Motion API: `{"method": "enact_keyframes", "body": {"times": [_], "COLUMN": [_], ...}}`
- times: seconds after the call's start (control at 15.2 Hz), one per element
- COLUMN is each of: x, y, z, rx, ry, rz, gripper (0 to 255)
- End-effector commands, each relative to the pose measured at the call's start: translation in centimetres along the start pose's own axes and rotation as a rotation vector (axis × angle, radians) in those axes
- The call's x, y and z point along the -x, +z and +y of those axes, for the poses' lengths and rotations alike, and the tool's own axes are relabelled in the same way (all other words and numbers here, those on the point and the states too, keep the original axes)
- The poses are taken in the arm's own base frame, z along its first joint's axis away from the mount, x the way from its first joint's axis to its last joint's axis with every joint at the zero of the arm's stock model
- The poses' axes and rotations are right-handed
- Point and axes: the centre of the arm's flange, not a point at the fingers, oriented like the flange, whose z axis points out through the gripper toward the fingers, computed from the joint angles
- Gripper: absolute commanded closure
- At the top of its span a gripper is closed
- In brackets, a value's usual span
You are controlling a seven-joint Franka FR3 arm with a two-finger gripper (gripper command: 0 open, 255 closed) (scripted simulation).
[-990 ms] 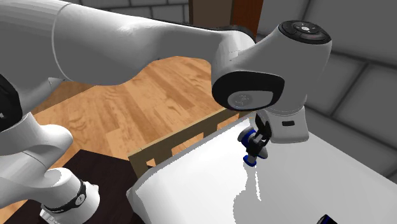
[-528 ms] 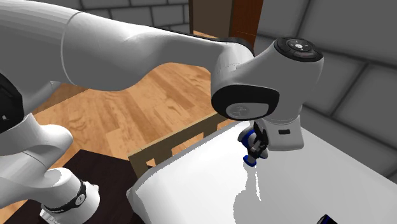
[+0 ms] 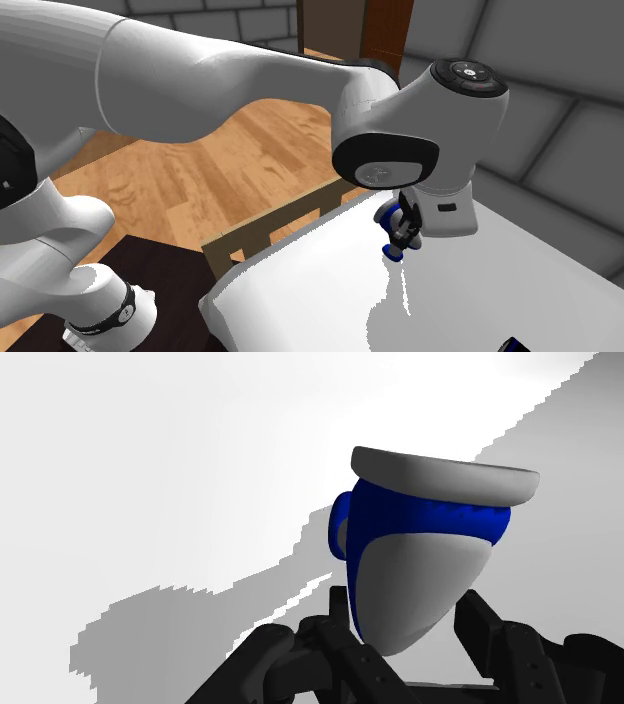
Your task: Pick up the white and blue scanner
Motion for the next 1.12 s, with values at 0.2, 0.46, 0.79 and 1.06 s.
{"method": "enact_keyframes", "body": {"times": [0.2,0.46,0.79,1.06], "x": [0.1,0.2,0.4,0.5], "y": [-1.9,-4.0,-6.5,-7.6], "z": [-0.5,-1.1,-1.8,-2.1], "rx": [0.001,0.001,0.001,0.001], "ry": [0.0,0.0,0.0,0.0], "rz": [-0.002,-0.002,-0.002,-0.002], "gripper": [255,255,255,255]}}
